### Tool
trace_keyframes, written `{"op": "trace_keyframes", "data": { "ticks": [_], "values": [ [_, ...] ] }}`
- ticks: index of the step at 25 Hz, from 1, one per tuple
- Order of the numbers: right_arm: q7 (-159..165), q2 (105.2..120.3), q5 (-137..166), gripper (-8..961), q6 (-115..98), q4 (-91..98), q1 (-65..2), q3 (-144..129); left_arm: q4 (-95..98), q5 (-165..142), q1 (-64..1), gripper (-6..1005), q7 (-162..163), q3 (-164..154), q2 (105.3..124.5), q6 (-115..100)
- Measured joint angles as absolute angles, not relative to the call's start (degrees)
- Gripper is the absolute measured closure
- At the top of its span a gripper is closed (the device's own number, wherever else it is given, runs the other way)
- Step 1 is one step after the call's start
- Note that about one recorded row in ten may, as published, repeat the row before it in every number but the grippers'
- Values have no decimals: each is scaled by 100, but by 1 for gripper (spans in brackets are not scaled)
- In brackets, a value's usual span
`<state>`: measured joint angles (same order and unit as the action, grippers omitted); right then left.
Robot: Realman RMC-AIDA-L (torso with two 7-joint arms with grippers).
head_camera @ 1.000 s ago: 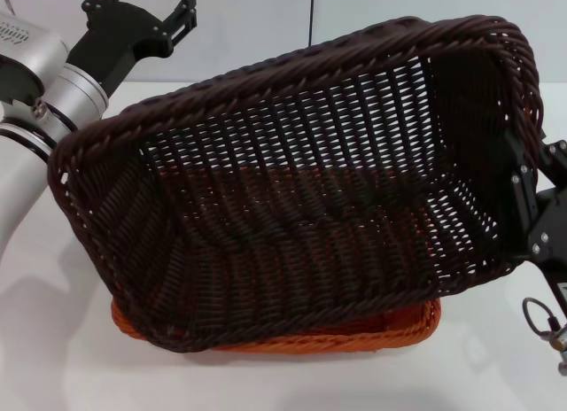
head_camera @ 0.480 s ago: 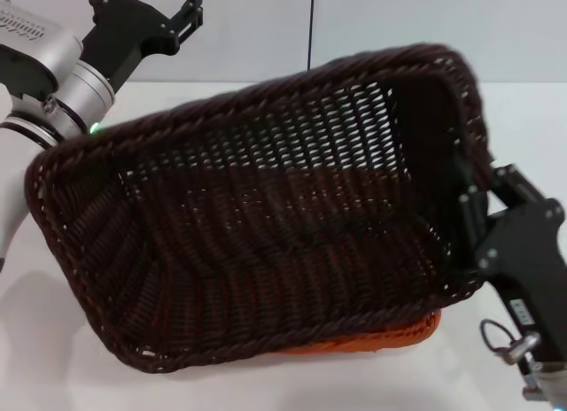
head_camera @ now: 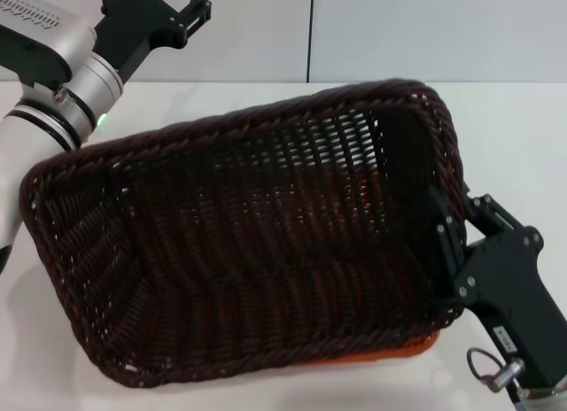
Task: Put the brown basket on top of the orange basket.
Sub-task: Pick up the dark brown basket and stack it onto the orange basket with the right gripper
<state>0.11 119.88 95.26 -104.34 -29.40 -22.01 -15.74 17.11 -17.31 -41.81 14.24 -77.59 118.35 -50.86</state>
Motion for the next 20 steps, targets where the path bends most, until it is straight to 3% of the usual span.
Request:
{"op": "trace_keyframes", "data": {
  "ticks": [11,20],
  "values": [
    [5,11976,9566,773,-10270,-2911,-2026,-1601,1641,-1732,-4327,188,1343,-7784,11856,-5083],
    [44,11944,9527,522,-10263,-2785,-2063,-1556,1634,-1707,-4377,188,1343,-7876,11877,-5075]
  ]
}}
